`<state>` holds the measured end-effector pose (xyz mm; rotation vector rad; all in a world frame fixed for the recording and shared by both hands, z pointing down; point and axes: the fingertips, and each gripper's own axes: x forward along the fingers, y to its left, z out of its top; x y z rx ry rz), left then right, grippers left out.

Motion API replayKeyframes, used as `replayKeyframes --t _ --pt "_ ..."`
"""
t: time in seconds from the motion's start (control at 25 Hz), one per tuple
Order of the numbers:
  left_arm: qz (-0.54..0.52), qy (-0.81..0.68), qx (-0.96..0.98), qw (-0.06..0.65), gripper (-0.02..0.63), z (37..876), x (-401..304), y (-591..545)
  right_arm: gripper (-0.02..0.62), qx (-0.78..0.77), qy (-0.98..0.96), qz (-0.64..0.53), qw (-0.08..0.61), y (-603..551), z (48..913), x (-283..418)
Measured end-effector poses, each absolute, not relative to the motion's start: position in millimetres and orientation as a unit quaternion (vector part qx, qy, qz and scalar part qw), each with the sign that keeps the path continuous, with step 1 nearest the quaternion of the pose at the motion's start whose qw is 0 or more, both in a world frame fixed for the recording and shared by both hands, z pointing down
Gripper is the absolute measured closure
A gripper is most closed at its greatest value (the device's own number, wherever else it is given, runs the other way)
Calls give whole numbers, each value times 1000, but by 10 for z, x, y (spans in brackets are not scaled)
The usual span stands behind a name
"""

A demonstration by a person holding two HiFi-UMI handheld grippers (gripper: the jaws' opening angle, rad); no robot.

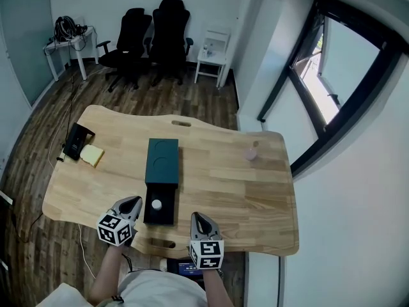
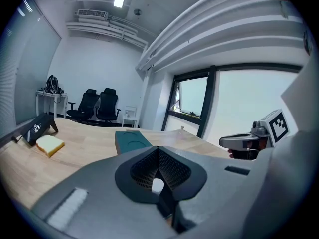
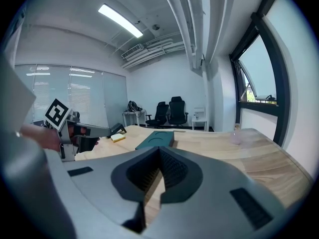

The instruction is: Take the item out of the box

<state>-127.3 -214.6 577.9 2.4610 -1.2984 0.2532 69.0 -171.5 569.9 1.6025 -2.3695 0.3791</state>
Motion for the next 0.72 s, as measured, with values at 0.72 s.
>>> replayKeyframes --t 0.72 --pt "126 -447 863 200 604 6161 -1161 -2167 591 506 -830 199 126 -1747 6080 582"
